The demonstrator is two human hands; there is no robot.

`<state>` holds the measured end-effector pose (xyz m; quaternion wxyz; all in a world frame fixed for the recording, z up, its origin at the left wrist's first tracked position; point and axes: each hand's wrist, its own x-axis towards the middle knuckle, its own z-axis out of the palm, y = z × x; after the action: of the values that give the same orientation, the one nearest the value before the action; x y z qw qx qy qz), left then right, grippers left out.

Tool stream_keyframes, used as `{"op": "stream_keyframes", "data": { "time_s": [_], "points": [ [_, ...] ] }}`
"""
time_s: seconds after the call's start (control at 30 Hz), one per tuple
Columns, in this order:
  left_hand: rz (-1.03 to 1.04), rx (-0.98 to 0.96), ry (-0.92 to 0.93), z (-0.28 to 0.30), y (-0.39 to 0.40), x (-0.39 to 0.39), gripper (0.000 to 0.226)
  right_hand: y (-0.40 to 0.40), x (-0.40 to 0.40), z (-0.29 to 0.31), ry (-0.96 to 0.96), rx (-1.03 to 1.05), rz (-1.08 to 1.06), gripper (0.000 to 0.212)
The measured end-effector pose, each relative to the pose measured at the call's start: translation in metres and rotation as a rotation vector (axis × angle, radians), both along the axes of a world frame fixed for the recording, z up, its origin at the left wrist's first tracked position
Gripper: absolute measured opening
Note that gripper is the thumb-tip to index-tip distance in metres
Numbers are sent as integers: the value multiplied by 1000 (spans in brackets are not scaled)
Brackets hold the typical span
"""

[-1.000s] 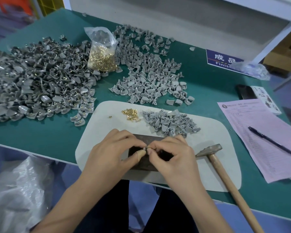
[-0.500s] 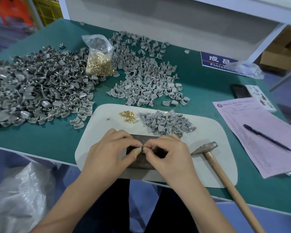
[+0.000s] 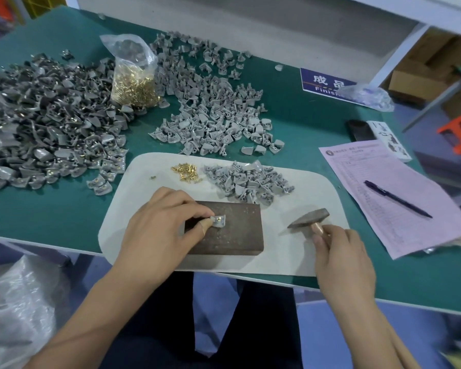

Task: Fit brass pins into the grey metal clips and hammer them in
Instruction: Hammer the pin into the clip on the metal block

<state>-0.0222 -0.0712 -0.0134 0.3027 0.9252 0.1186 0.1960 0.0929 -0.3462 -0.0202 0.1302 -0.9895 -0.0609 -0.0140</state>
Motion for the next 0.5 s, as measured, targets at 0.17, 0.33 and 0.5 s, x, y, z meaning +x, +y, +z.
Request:
{"op": "stream_keyframes", "data": {
  "time_s": [0.17,0.33,0.5],
  "points": [
    [-11,9,2,0,2,0,7,27,-12,44,56,566,253,35],
    [-12,15,-16,-3,2,-1,7,61,-25,55,231,503,499,27],
    [-24,-12,-52,-3,4,-1,9,74,-33,52,-63,177,531,33]
  ]
}}
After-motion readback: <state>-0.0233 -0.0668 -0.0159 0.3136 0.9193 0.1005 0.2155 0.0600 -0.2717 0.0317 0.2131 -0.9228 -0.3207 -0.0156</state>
